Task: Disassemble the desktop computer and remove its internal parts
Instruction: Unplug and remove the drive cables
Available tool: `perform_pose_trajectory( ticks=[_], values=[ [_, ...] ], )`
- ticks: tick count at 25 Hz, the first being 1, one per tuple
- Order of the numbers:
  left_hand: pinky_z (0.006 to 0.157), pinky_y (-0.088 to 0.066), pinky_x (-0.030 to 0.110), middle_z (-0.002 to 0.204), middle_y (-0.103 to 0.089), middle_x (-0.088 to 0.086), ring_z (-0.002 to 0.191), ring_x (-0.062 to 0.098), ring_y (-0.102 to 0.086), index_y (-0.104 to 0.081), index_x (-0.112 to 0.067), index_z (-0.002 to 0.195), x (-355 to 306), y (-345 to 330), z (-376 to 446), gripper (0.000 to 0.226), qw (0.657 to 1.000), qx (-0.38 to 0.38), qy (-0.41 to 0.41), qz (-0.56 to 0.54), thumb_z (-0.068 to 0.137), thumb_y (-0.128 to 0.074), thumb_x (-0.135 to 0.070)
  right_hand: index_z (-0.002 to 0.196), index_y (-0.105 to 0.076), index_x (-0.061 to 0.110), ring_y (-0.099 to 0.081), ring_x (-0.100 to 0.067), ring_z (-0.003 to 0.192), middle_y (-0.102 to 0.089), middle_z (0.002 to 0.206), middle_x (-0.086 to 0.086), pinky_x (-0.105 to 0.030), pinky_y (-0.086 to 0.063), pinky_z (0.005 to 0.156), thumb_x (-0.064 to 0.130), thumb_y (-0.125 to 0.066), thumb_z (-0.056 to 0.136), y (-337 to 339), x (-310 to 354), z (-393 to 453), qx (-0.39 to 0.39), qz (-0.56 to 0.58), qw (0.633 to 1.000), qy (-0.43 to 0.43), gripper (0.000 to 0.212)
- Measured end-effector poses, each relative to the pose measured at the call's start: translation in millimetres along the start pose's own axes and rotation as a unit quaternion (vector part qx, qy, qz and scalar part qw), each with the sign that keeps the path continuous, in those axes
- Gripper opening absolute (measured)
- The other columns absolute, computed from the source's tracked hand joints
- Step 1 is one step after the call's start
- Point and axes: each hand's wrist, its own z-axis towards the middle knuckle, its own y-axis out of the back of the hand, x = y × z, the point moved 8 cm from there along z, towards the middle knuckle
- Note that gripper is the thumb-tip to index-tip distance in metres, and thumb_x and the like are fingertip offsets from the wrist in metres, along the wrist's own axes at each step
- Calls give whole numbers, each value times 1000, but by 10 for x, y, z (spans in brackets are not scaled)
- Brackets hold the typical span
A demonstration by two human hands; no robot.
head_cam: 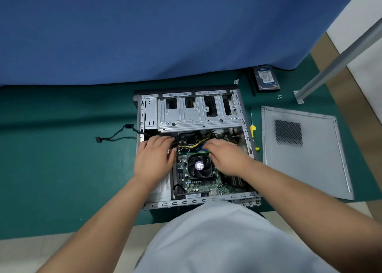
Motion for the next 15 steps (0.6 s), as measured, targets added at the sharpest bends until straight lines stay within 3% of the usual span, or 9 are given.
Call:
perform_pose_trajectory(
  ticks=[2,4,7,12,15],
  values=[
    [102,-32,38,131,-66,-10,130,17,-48,-56,-31,144,-16,-48,27,47,999,18,6,42,104,-39,-49,162,-22,19,-27,-24,151,-20,169,0,-43,-26,125,-5,-49,87,-158,27,179,90,10,995,-39,83],
    [98,-30,38,127,-66,-10,126,18,-47,-55,-35,144,-21,-82,58,48,997,43,15,67,104,-36,-51,164,-10,22,-15,-25,156,-7,171,0,-41,-16,126,-8,-49,85,-221,-28,283,124,-14,989,-78,93],
    [96,-29,39,120,-66,-9,119,19,-48,-64,-36,134,-19,-96,70,44,994,62,27,82,104,-37,-52,163,-14,26,-14,-26,156,-8,171,6,-42,-15,125,-8,-47,86,-353,-166,270,155,-56,981,-103,91],
    [96,-26,44,107,-63,-5,111,23,-48,-73,-27,113,-119,-7,118,33,998,10,0,63,102,-47,-44,162,-20,31,-9,-26,157,1,169,19,-47,-10,126,-10,-45,82,-528,-351,218,191,-79,970,-126,93],
    [101,-28,47,120,-58,-1,123,28,-43,-77,-25,102,-119,43,67,26,999,-33,-6,35,100,-57,-42,163,-16,34,-7,-25,157,3,169,20,-47,-7,125,-8,-45,82,-562,-372,228,204,-73,967,-135,95]
  ],
)
